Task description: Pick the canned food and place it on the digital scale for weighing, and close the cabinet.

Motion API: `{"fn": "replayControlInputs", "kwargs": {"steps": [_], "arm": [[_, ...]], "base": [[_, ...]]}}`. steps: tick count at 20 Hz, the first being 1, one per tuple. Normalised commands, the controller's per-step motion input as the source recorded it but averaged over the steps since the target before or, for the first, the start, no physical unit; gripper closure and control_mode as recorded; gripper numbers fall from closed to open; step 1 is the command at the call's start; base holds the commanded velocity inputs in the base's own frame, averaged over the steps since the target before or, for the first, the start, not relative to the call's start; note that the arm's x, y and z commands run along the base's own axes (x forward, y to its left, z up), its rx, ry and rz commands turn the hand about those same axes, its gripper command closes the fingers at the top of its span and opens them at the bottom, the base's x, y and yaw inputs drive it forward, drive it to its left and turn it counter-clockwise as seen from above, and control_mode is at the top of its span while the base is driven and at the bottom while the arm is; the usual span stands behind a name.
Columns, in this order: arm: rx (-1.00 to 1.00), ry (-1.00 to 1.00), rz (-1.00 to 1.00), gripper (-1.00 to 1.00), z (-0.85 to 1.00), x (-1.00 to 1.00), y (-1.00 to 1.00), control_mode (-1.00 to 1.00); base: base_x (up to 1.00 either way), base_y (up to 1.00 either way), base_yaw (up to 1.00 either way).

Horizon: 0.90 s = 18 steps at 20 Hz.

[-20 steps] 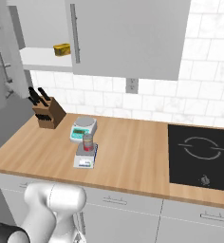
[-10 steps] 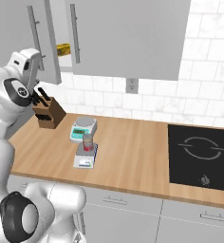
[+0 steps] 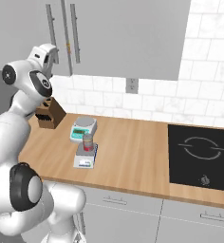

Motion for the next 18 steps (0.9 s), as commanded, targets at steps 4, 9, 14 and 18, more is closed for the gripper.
{"fn": "replayControlInputs", "kwargs": {"steps": [4,9,14,18], "arm": [[0.00,0.00,0.03,-1.00,-0.02,0.90,-0.27,-1.00],[0.00,0.00,0.04,-1.00,-0.18,0.99,-0.26,-1.00],[0.00,0.00,0.06,-1.00,-0.35,0.98,-0.38,-1.00],[0.02,0.05,0.08,-1.00,-0.51,1.00,-0.61,-1.00]], "base": [[0.00,0.00,0.00],[0.00,0.00,0.00],[0.00,0.00,0.00],[0.00,0.00,0.00]]}}
